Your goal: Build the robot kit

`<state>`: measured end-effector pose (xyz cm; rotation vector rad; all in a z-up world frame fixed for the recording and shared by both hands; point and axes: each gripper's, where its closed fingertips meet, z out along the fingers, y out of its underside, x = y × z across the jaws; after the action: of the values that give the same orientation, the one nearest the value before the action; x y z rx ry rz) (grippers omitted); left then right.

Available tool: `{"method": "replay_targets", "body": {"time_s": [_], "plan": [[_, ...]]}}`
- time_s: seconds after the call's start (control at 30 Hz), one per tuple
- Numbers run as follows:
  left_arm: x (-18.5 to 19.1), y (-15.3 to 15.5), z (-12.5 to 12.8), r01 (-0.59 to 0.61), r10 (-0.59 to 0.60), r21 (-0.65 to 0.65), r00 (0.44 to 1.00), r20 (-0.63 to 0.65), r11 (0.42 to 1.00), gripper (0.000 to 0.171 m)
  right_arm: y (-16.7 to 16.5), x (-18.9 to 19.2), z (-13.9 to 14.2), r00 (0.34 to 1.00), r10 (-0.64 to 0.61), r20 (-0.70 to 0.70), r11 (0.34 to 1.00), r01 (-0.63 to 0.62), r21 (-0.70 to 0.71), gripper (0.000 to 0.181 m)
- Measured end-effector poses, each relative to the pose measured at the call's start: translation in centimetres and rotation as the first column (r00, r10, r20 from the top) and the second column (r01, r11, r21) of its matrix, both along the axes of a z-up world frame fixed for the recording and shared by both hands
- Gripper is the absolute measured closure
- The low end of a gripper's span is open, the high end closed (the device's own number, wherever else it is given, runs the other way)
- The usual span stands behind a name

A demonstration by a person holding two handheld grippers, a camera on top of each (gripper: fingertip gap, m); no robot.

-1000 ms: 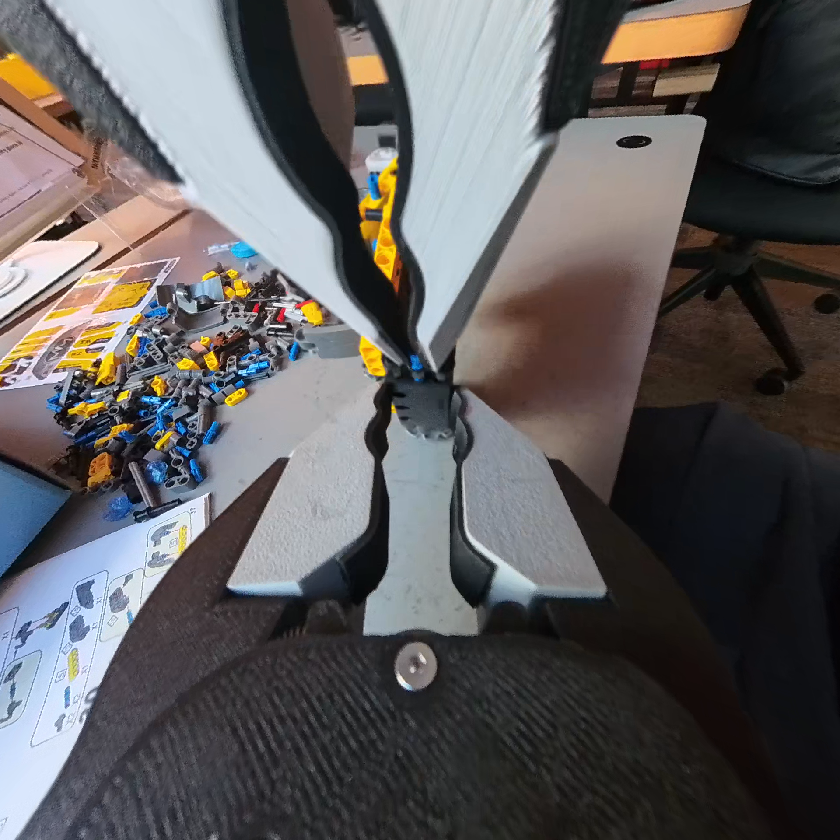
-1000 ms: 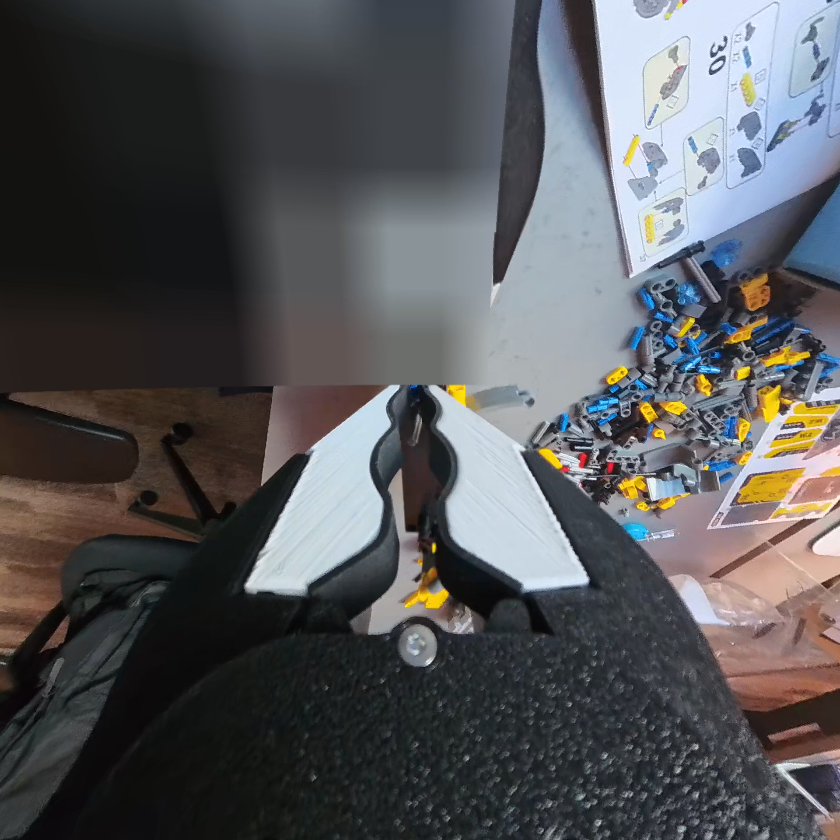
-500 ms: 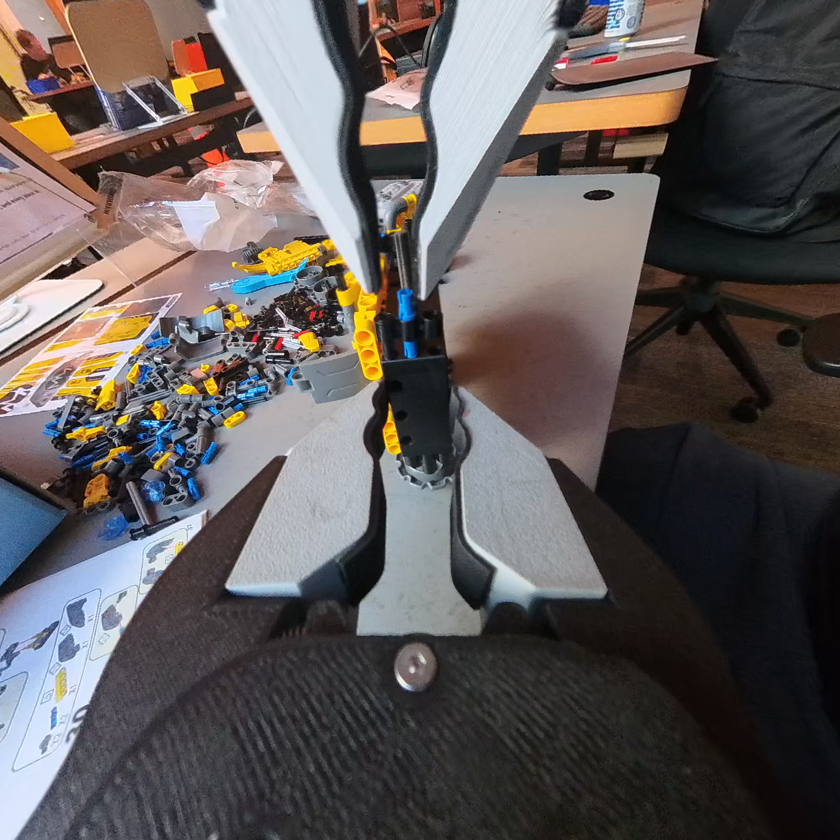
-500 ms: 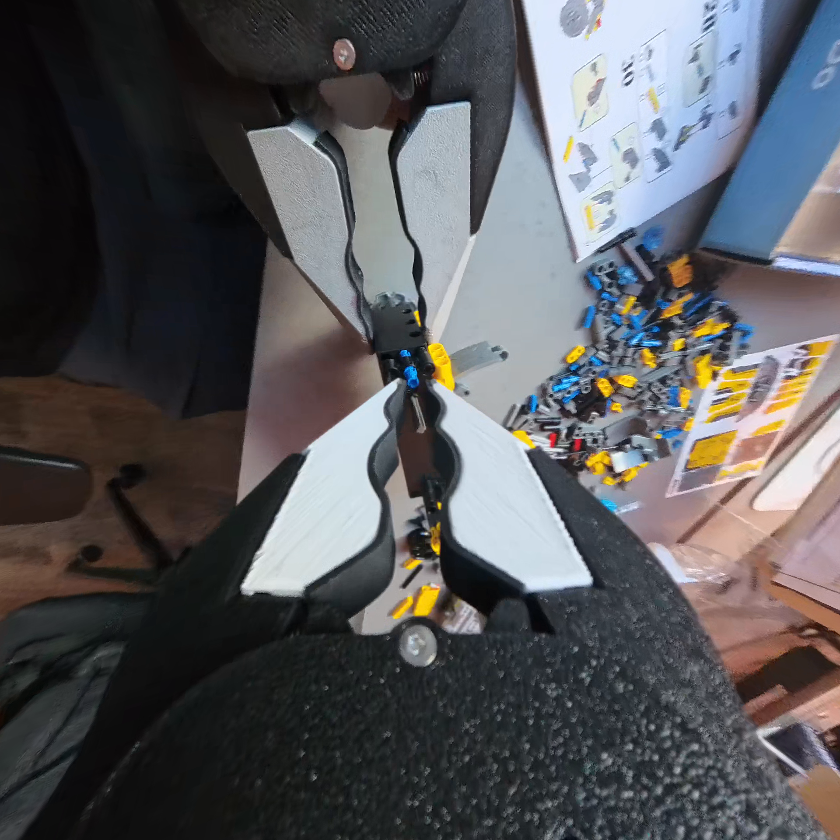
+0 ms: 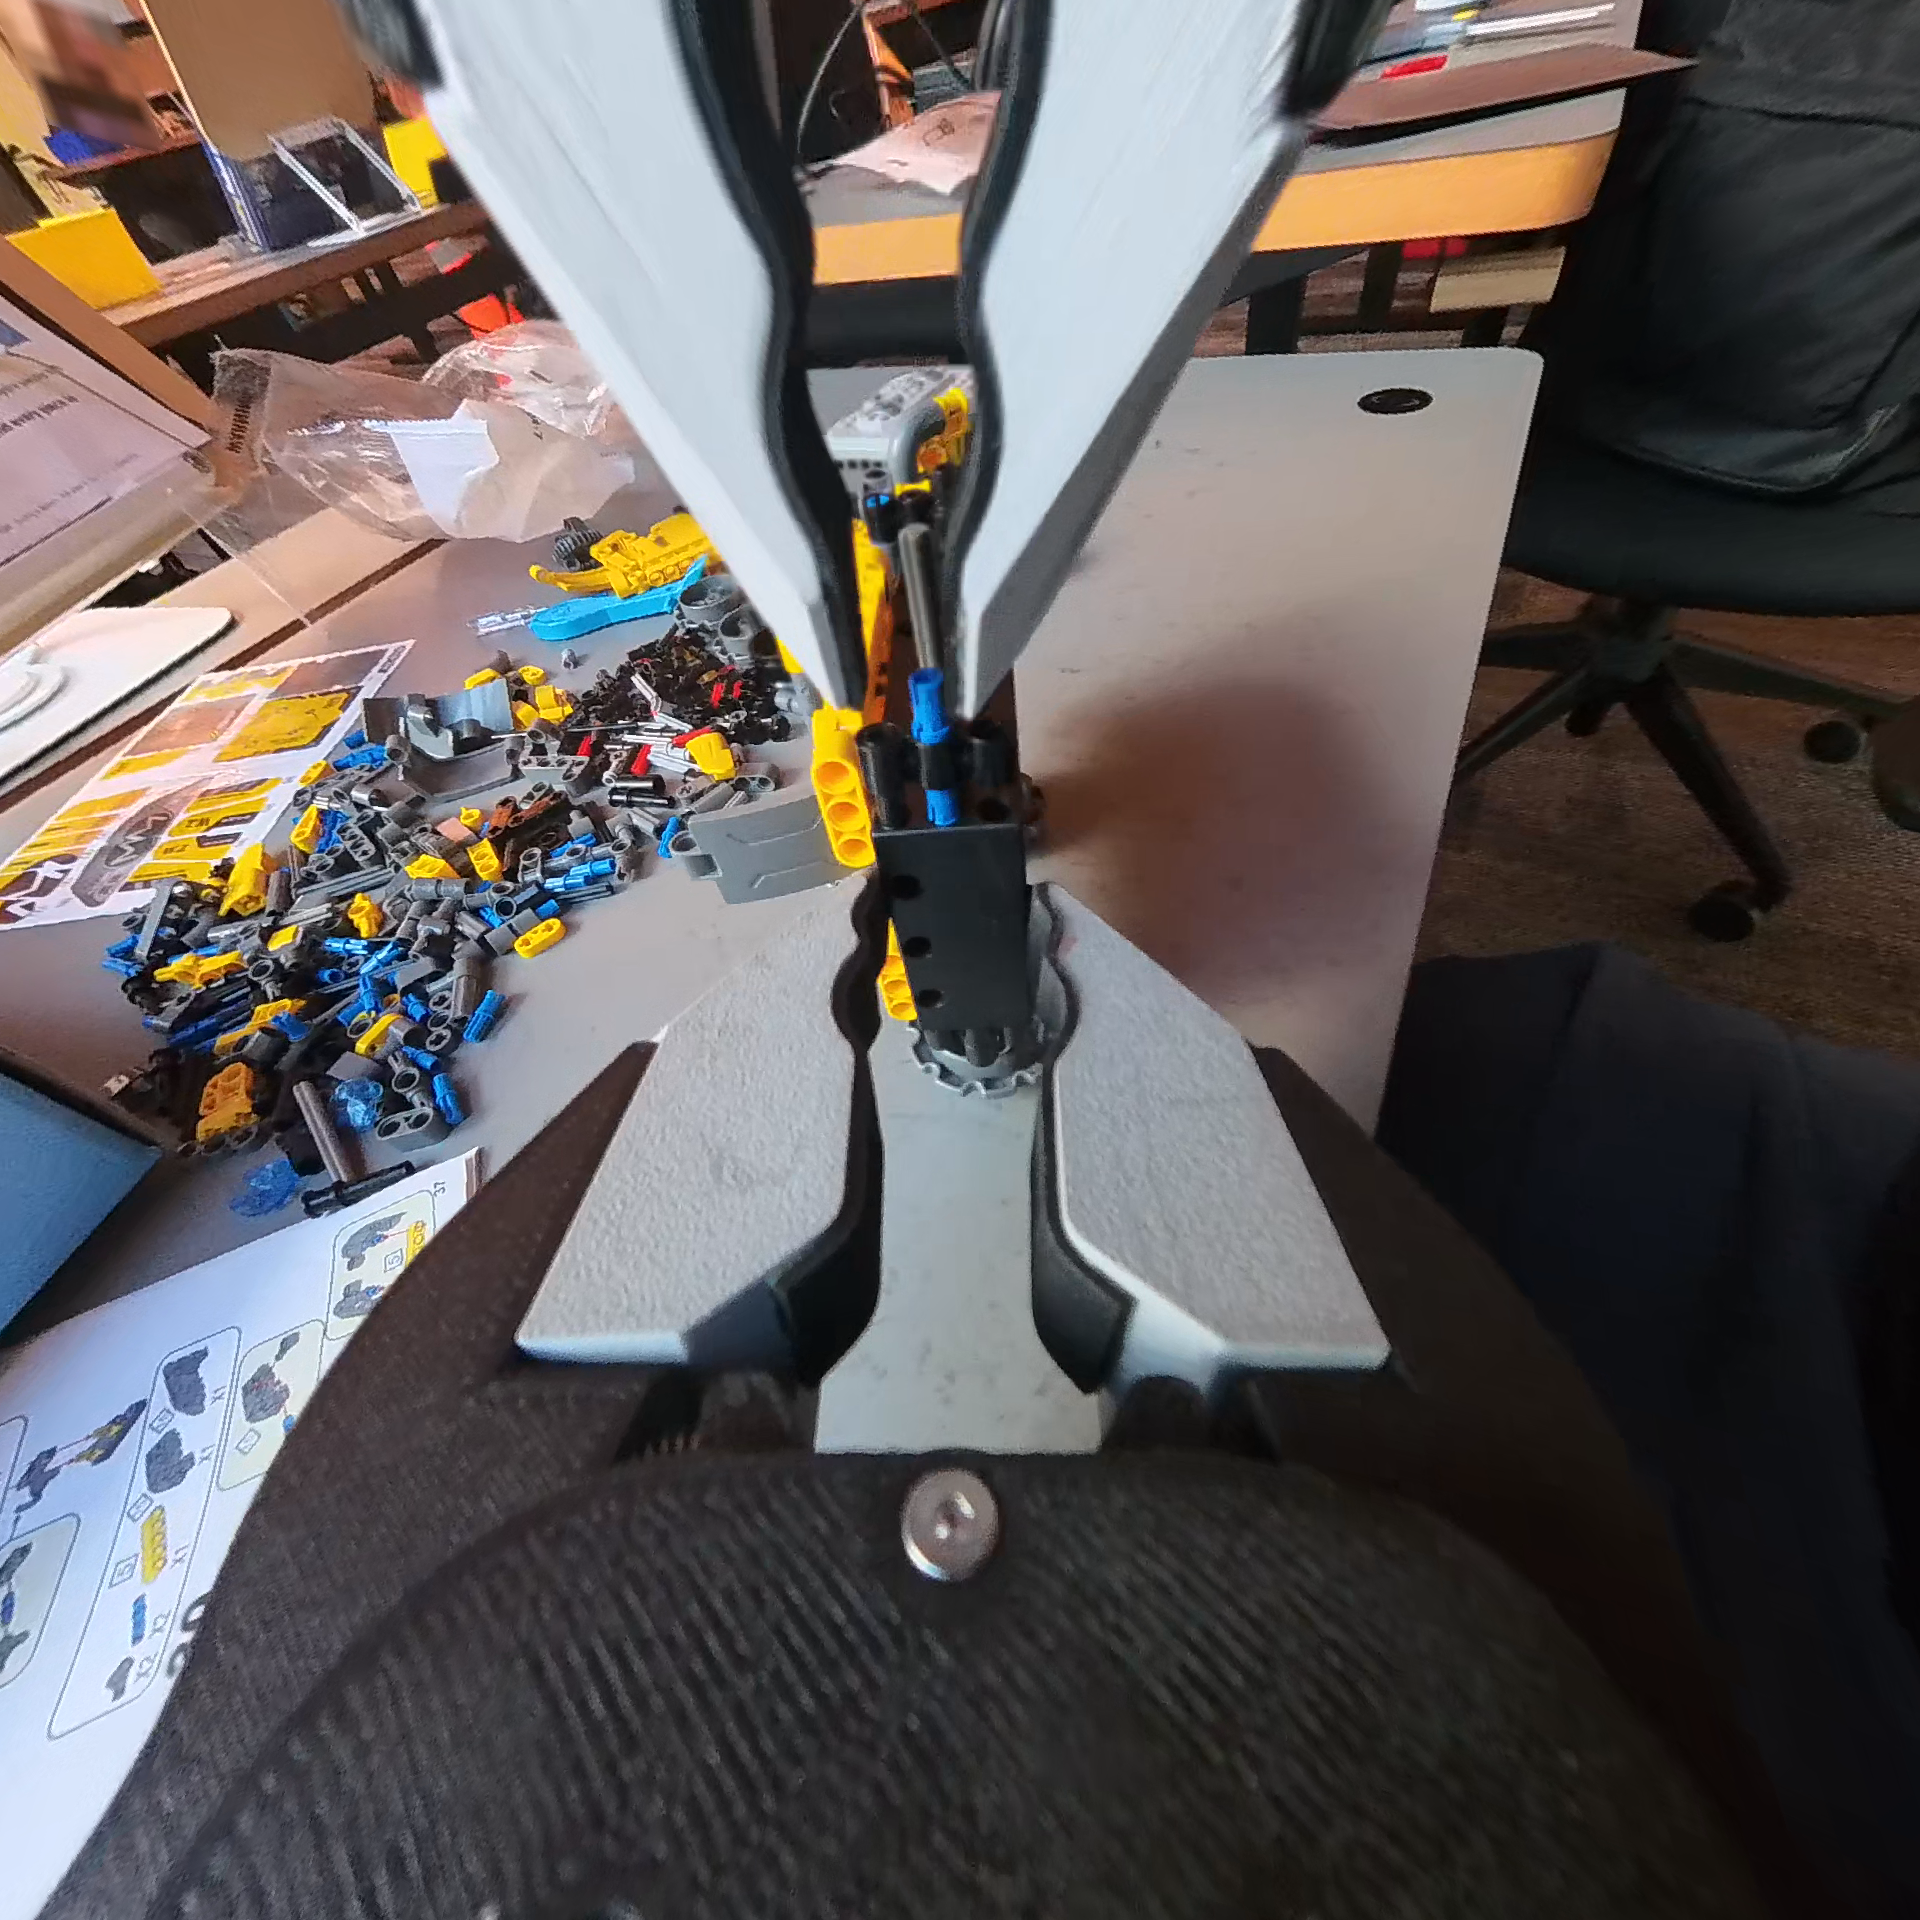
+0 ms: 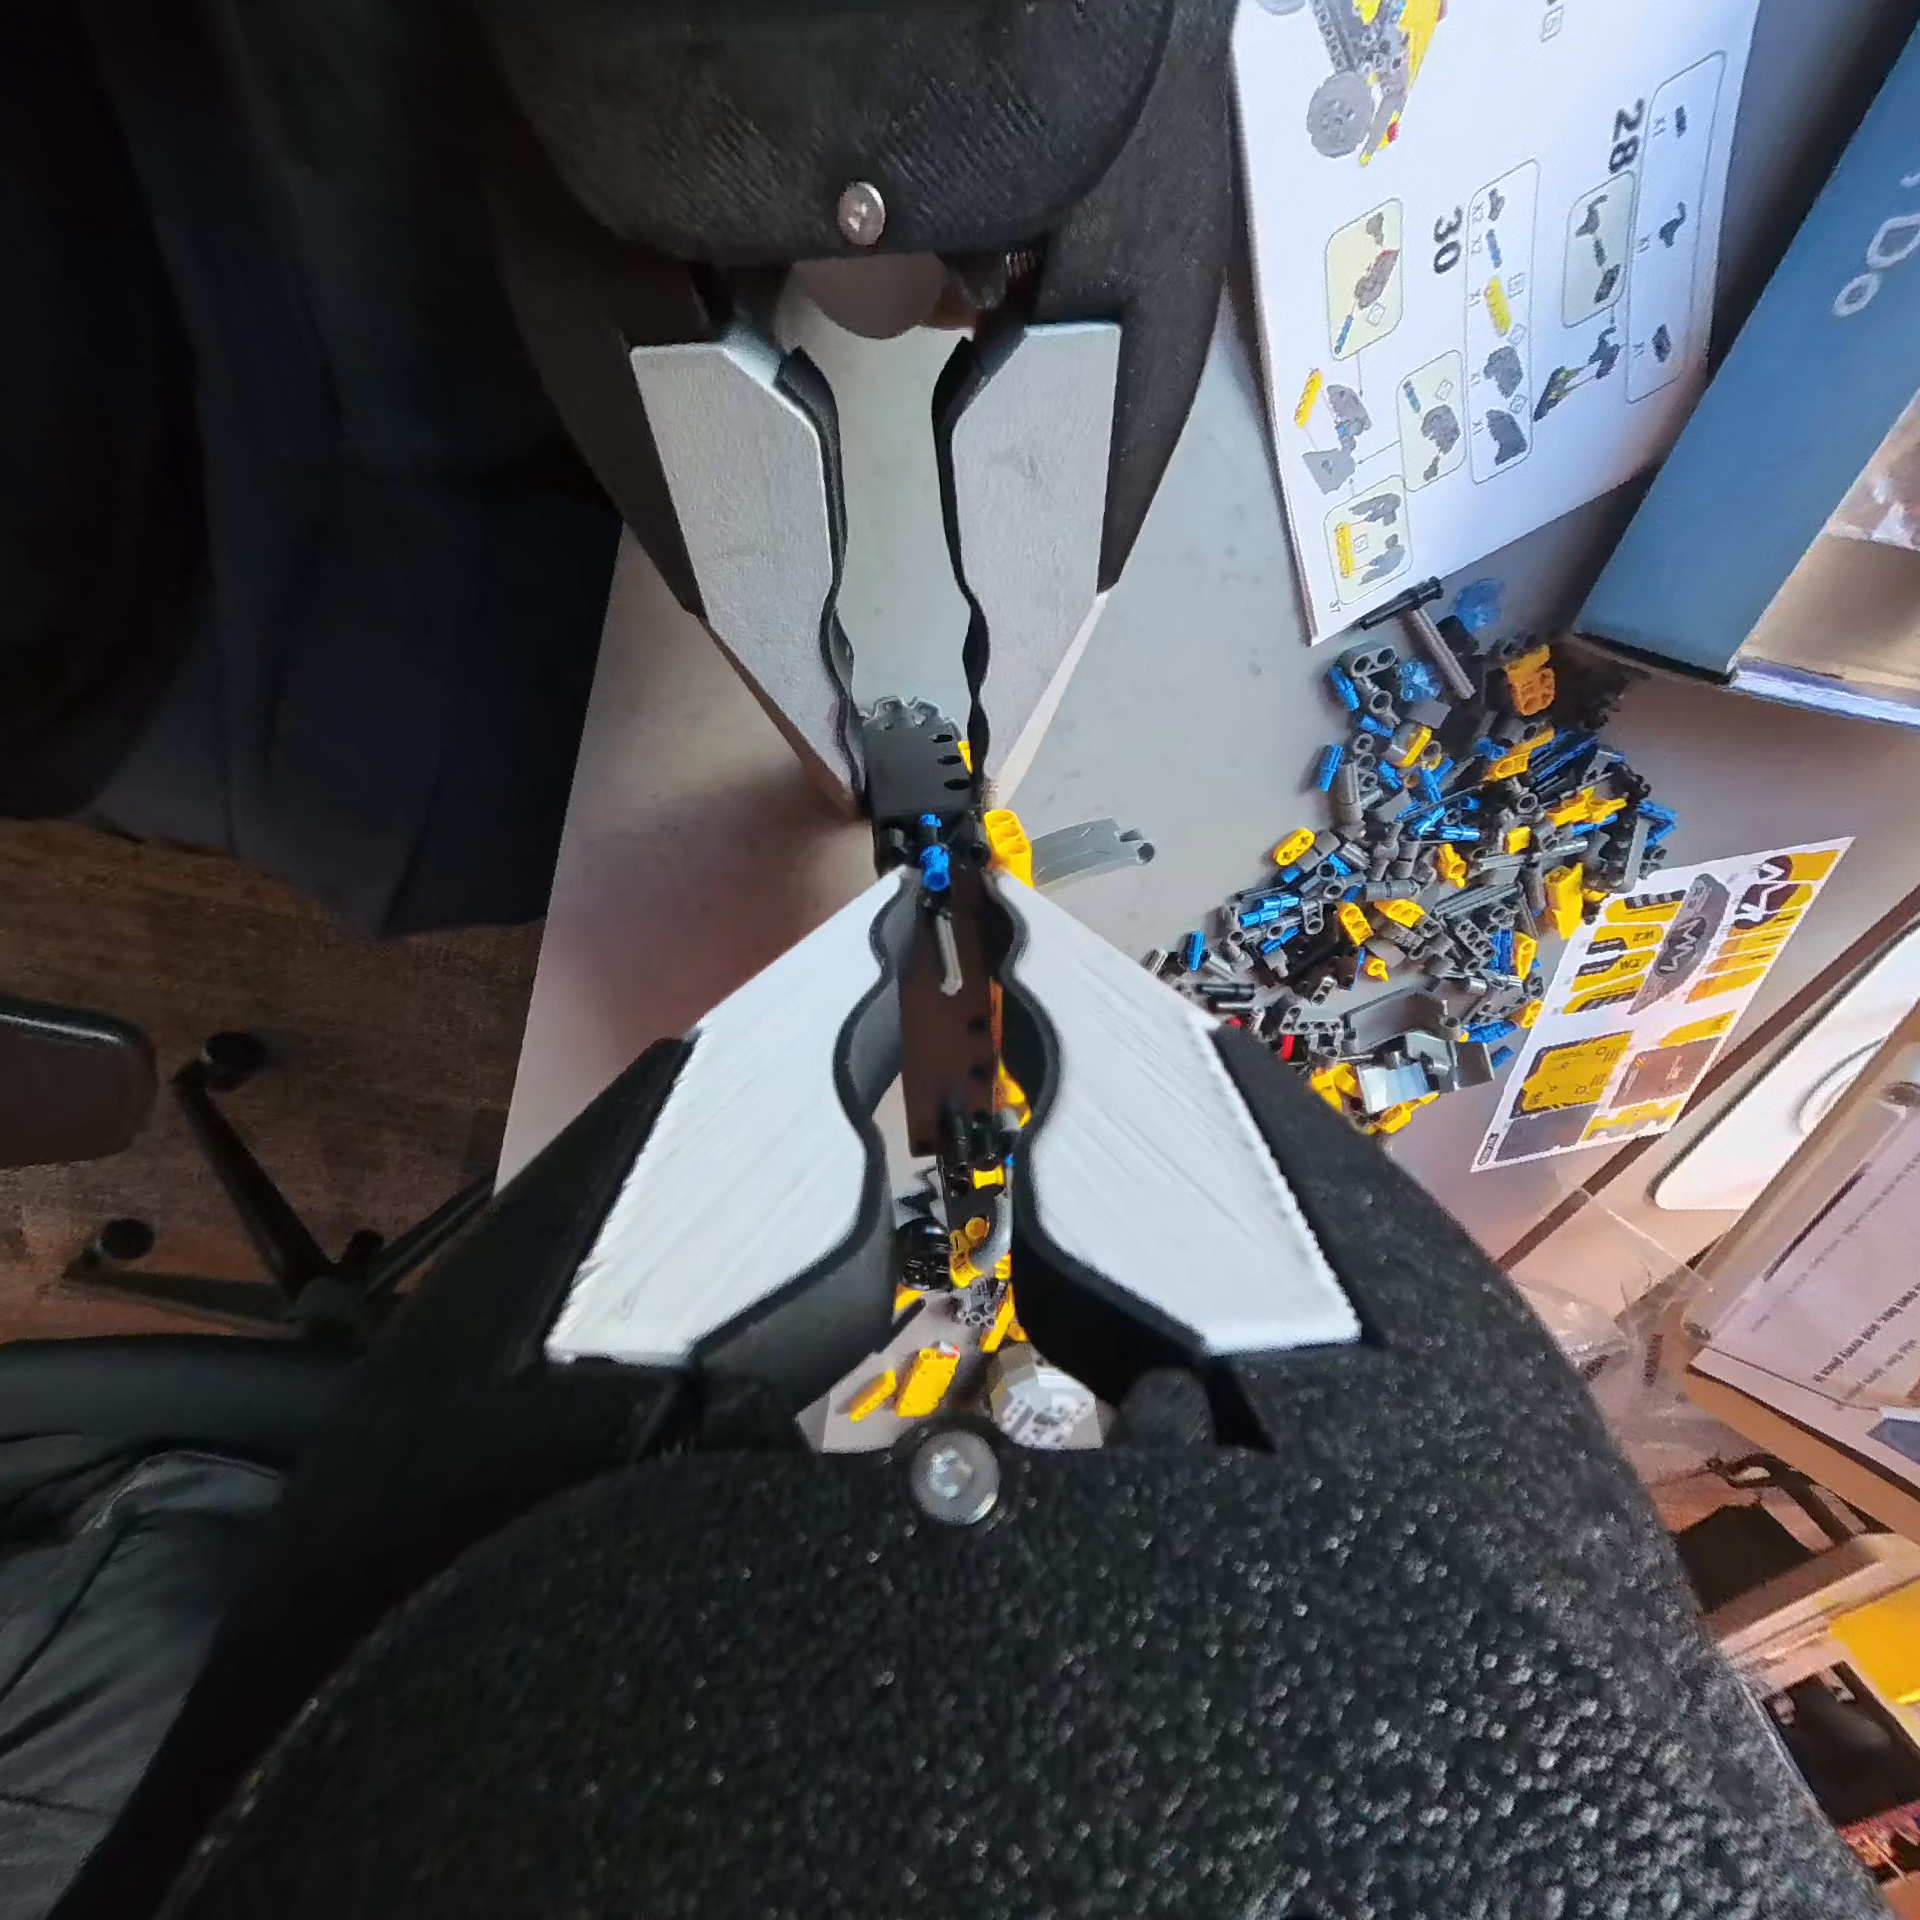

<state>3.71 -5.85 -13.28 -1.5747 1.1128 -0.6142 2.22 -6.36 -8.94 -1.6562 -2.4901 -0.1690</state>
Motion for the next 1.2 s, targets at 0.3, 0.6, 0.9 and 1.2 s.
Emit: {"method": "replay_targets", "body": {"time_s": [0.3, 0.6, 0.9, 1.2], "plan": [[0.06, 0.51, -0.25, -0.025, 0.025, -0.019, 1.000, -0.008, 1.000, 0.148, 0.07, 0.13, -0.99, 1.000, 0.015, 0.009, 0.999, -0.014, -0.036, 0.177], [0.79, 0.74, -0.14, -0.034, 0.034, 0.002, 0.999, -0.010, 0.999, 0.146, 0.16, 0.52, -1.04, 0.999, -0.013, 0.041, 0.997, 0.016, -0.072, 0.178], [0.81, 0.73, -0.16, -0.026, 0.026, 0.001, 1.000, -0.010, 1.000, 0.147, -0.11, 0.89, -0.99, 0.987, -0.062, 0.150, 0.985, 0.084, -0.148, 0.178], [0.79, 0.83, -0.10, -0.008, 0.008, -0.029, 1.000, 0.010, 1.000, 0.147, -0.03, 0.88, -0.96, 0.977, -0.132, 0.166, 0.962, 0.167, -0.217, 0.177]]}}
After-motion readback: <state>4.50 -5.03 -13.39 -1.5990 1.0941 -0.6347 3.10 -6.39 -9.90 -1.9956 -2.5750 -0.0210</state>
